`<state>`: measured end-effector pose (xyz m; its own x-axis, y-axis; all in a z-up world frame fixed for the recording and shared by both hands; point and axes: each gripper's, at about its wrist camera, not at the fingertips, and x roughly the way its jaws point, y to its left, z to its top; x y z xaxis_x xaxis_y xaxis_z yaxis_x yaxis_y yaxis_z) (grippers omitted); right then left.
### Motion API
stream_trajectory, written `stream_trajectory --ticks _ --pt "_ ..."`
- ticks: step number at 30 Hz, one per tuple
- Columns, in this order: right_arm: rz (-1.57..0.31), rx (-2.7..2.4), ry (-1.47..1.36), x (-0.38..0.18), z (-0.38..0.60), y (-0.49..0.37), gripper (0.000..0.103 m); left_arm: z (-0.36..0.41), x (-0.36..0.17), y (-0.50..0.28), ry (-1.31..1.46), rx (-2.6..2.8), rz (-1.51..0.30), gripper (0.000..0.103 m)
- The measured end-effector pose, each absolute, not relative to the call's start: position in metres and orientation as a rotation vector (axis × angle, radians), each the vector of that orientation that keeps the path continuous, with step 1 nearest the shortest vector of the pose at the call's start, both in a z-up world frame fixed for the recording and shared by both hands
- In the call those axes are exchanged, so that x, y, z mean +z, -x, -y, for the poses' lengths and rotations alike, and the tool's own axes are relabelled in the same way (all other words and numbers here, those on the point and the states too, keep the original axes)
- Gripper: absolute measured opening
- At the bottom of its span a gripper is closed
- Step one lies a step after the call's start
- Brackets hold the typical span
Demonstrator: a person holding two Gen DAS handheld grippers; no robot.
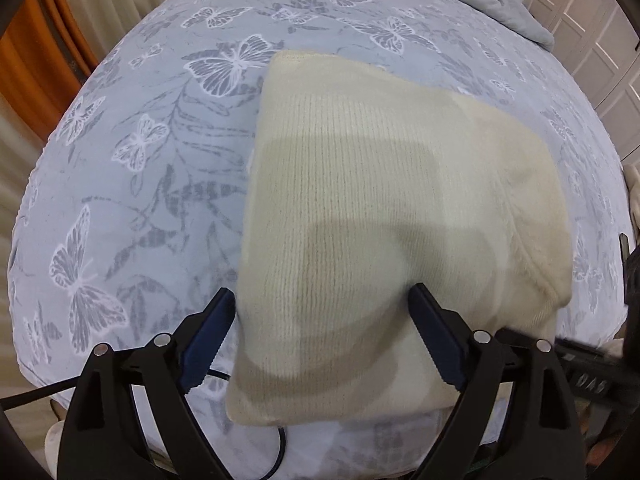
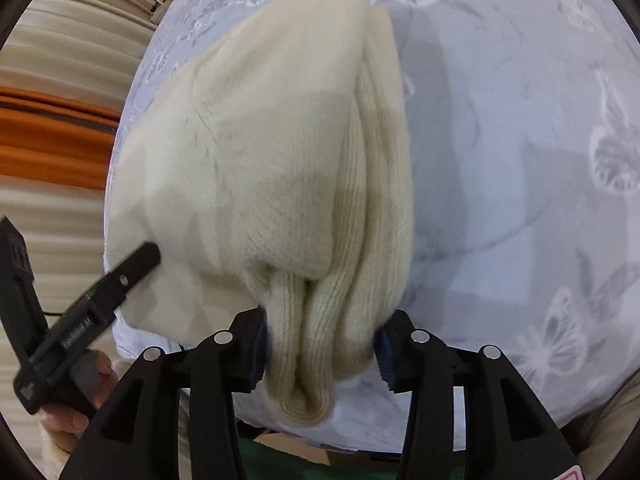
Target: Fold small clothes
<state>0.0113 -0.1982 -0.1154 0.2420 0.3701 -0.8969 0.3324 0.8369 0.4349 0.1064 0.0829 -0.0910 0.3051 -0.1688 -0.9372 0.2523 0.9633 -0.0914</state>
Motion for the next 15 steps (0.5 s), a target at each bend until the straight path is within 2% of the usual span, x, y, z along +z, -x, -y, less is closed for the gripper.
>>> stream_trajectory --ticks 3,8,10,12,15 --pt "-1.351 0.039 -0.526 -0.110 0.191 -0.021 0.031 -0.088 -0.098 -0.107 -0.015 -0.276 -1.255 0.087" --pt "-1.223 -0.030 -0.234 -0.060 0.173 -0.031 0.029 -0.087 -0.089 -0.099 0.013 -0.295 -1.245 0.085" --pt "-1.301 -0.034 -0.280 -0.079 0.186 -0.039 0.033 -0.082 -0.091 -0.095 -0.030 -0.303 -1.231 0.086" --pt "-1.373 -0.040 -0.335 -0.107 0.196 -0.035 0.048 -0.077 -0.098 -0.094 -0.064 -0.304 -1.250 0.086" --pt "-1.292 -0.085 -0.435 -0.091 0.205 -0.025 0.050 -0.076 -0.101 -0.092 -0.053 -0.299 -1.252 0.086"
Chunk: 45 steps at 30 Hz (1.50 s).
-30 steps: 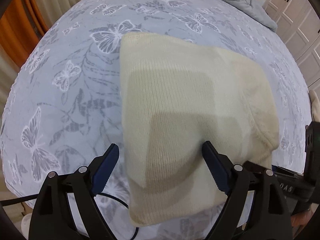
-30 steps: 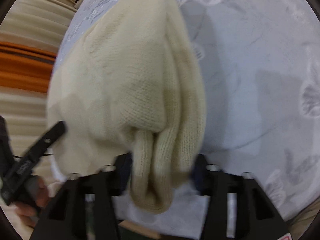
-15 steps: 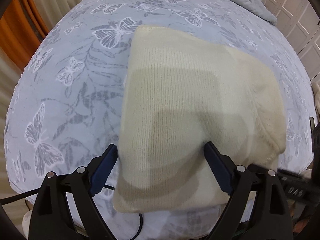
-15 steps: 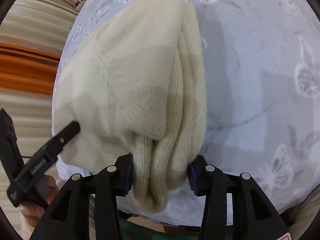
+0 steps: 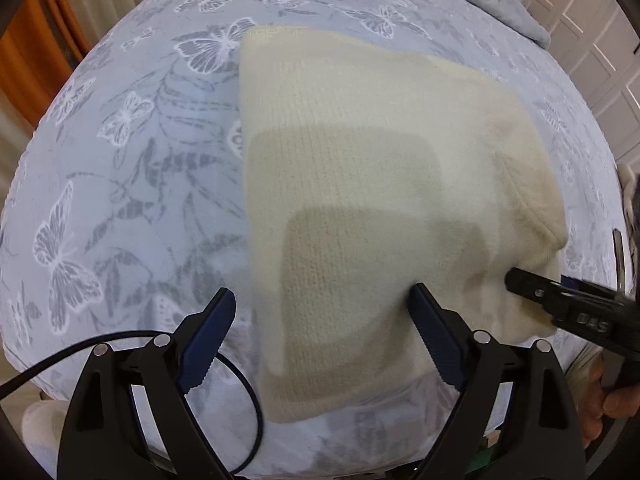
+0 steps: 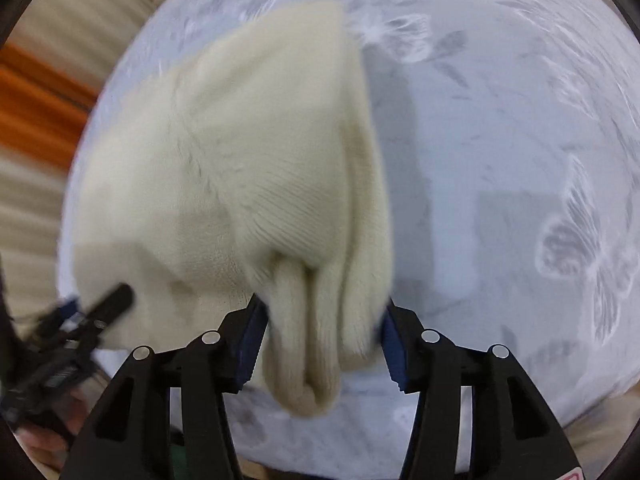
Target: Fold small clothes
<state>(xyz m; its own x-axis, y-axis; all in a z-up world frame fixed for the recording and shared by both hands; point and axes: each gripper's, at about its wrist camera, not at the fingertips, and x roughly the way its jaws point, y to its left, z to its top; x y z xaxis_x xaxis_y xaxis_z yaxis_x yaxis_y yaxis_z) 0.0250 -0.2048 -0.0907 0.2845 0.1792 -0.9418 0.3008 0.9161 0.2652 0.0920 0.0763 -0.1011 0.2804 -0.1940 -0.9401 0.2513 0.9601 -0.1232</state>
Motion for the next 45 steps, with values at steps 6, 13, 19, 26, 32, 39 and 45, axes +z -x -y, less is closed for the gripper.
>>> stream_trajectory --ticks 6,13,19,26,32,39,45 --pt "-1.100 -0.194 -0.349 -0.032 0.206 0.012 0.069 -0.081 -0.077 -0.080 -0.068 -0.277 -1.177 0.085" --pt "-0.970 -0.279 -0.222 -0.015 0.191 0.054 0.080 -0.086 -0.048 -0.053 -0.058 -0.218 -1.074 0.085" --pt "-0.950 -0.271 -0.226 -0.010 0.169 0.072 0.084 -0.083 -0.032 -0.023 -0.092 -0.172 -0.962 0.085" --pt "-0.933 -0.270 -0.182 -0.021 0.149 0.094 0.086 -0.083 -0.024 0.003 -0.079 -0.152 -0.894 0.085" --pt "-0.970 -0.272 -0.177 -0.048 0.147 0.104 0.086 -0.080 -0.048 0.023 -0.111 -0.125 -0.870 0.086" --pt "-0.961 -0.263 -0.146 -0.050 0.138 0.109 0.086 -0.081 -0.064 0.034 -0.124 -0.106 -0.880 0.086" --pt "-0.939 -0.244 -0.102 -0.050 0.124 0.112 0.086 -0.085 -0.067 0.035 -0.109 -0.097 -0.878 0.085"
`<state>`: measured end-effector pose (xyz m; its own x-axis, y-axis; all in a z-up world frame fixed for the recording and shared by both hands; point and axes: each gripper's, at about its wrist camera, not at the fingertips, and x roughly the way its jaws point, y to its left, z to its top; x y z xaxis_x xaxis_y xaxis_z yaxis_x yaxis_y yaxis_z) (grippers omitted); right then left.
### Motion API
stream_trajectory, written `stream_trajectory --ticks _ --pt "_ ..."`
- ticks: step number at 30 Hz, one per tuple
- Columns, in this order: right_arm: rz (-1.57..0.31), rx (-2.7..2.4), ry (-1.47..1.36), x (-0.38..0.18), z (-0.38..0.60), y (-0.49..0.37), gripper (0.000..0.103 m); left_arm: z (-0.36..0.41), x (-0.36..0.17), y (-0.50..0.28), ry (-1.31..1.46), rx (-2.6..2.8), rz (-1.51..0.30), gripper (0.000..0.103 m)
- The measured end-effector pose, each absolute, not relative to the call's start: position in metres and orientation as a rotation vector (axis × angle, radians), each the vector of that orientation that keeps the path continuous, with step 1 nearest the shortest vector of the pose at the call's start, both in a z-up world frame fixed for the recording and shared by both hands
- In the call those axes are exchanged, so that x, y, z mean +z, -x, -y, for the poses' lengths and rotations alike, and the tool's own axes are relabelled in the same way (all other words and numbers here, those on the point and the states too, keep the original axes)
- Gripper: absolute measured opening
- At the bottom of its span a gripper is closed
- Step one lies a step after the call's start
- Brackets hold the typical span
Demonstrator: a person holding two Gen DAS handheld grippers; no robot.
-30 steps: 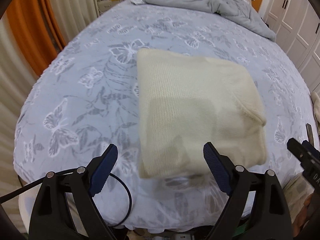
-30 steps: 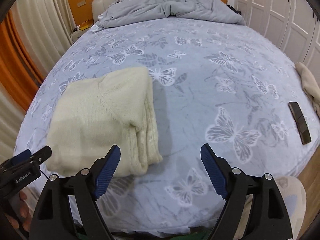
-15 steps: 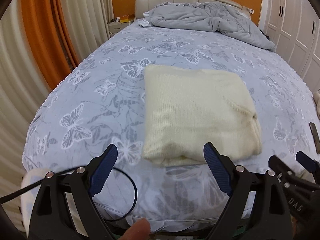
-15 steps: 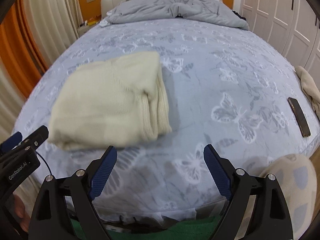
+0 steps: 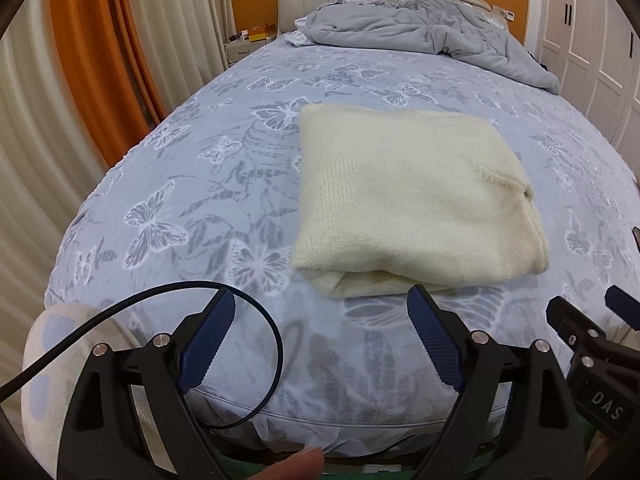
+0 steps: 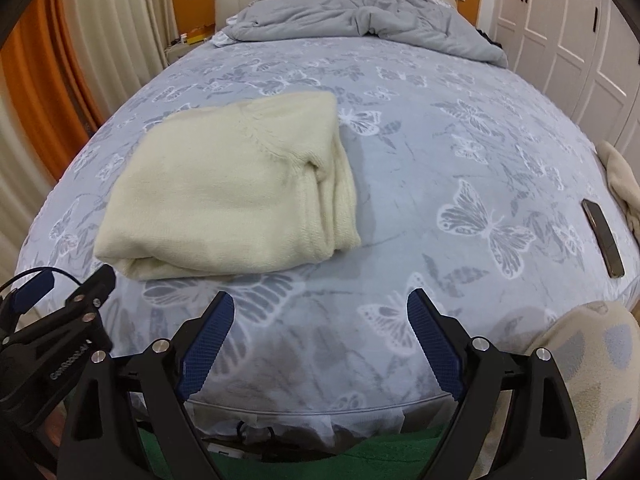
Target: Fold small clothes
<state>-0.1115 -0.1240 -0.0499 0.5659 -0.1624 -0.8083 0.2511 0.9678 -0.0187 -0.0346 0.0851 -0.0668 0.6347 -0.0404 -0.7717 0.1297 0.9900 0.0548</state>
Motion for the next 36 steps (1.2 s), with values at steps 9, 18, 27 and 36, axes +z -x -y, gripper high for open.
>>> stream_trajectory --ticks 9,18,27,36 --pt "-0.953 -0.258 -0.104 -0.055 0.123 0.111 0.086 -0.090 -0.074 0.034 -0.085 -0.087 -0.895 0.085" --pt "-0.963 -0.271 -0.106 -0.061 0.122 0.109 0.086 -0.092 -0.081 0.033 -0.094 -0.099 -0.880 0.084" --pt "-0.972 -0.266 -0.093 -0.068 0.119 0.105 0.086 -0.086 -0.088 0.032 -0.108 -0.115 -0.879 0.084" --pt "-0.982 -0.276 -0.105 -0.072 0.117 0.103 0.086 -0.078 -0.093 0.035 -0.130 -0.151 -0.888 0.084"
